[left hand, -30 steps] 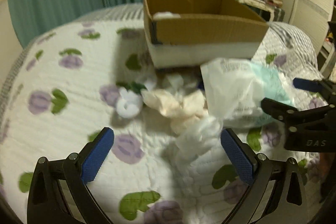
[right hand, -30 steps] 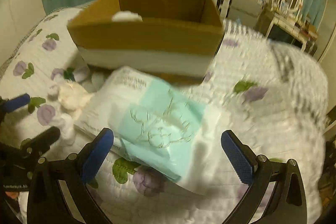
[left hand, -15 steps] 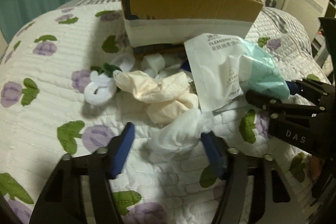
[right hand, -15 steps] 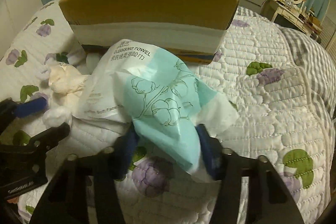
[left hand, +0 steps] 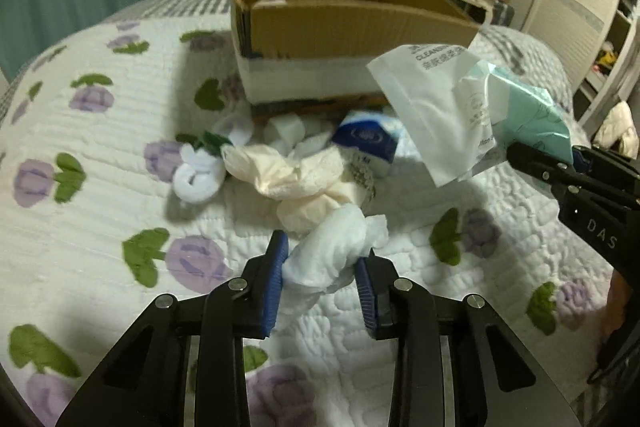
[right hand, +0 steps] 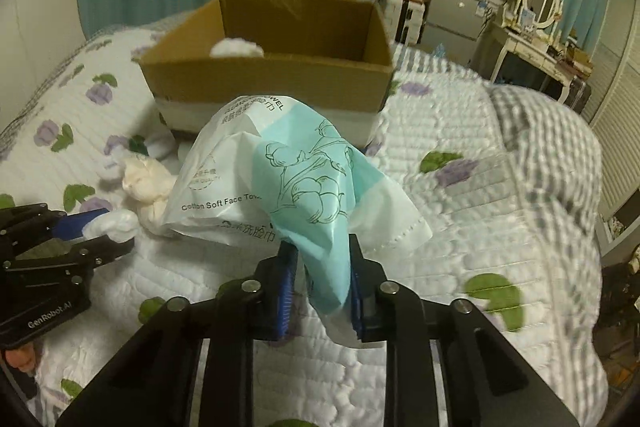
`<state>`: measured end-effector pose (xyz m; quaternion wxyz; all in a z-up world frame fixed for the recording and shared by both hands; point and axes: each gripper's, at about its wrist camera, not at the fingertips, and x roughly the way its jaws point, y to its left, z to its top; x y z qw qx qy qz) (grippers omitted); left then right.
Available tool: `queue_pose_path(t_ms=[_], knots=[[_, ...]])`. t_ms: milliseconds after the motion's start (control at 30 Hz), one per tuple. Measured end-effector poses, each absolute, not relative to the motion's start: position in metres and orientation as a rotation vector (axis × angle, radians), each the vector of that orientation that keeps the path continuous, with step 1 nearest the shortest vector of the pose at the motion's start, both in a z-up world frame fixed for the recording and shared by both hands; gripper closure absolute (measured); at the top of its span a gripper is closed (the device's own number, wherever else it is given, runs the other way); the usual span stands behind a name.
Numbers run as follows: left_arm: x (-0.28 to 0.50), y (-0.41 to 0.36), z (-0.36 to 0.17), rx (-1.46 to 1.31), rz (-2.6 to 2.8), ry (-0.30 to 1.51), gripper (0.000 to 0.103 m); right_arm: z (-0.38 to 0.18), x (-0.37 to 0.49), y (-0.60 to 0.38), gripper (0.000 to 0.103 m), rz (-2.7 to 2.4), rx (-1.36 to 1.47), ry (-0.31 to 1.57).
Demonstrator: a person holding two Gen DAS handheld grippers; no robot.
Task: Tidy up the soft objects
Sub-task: 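Lift both items over the box and release them inside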
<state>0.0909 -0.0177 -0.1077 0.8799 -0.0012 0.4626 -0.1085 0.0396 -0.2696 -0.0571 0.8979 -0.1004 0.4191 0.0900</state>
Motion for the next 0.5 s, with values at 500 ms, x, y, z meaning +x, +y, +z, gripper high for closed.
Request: queue_pose_path(t_ms=[500], knots=[[0.067, -0.021, -0.012, 0.022, -0.222, 0.802, 0.071, 0.039, -0.004, -0.263, 0.087, 0.196, -0.237, 0.691]])
